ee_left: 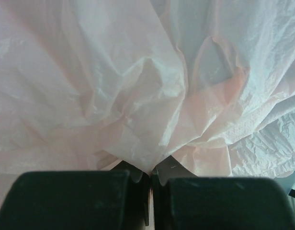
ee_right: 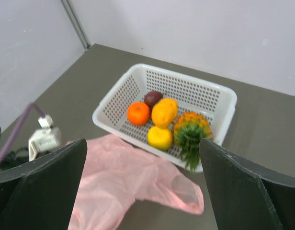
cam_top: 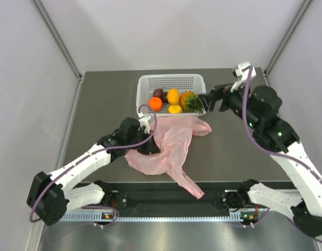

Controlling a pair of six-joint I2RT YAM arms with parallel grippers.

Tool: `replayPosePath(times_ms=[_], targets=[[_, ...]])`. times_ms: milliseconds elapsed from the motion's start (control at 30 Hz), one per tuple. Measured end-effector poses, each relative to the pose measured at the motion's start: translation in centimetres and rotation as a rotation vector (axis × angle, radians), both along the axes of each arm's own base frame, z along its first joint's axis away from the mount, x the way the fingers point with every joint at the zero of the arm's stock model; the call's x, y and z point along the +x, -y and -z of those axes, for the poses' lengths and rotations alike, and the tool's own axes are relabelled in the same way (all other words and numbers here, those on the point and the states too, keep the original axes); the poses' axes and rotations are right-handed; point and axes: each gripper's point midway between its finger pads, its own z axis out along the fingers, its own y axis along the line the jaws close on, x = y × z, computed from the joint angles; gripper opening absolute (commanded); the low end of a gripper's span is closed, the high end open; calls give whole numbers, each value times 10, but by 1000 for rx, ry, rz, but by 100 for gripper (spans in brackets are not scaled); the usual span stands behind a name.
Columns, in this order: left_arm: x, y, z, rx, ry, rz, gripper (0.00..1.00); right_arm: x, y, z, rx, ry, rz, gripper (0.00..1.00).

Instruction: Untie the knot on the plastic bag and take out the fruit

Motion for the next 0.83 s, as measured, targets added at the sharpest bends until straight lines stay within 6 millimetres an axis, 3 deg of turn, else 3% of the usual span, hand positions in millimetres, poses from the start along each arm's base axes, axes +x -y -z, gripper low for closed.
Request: replayPosePath(times_ms=[167,433,567,833], targets=[[7,4,-14,-15,38,1,0,-43,33,14,-3,-14,26,100],[7,7,-22,-29,56,30,0,-129,91,-28,151,154,49,100],[8,9,-28,-37,65,38,0,-145,103,-35,189,192,52,100],[11,12,-38,-49,84,42,0,-144,103,-26,174,161,61,100]])
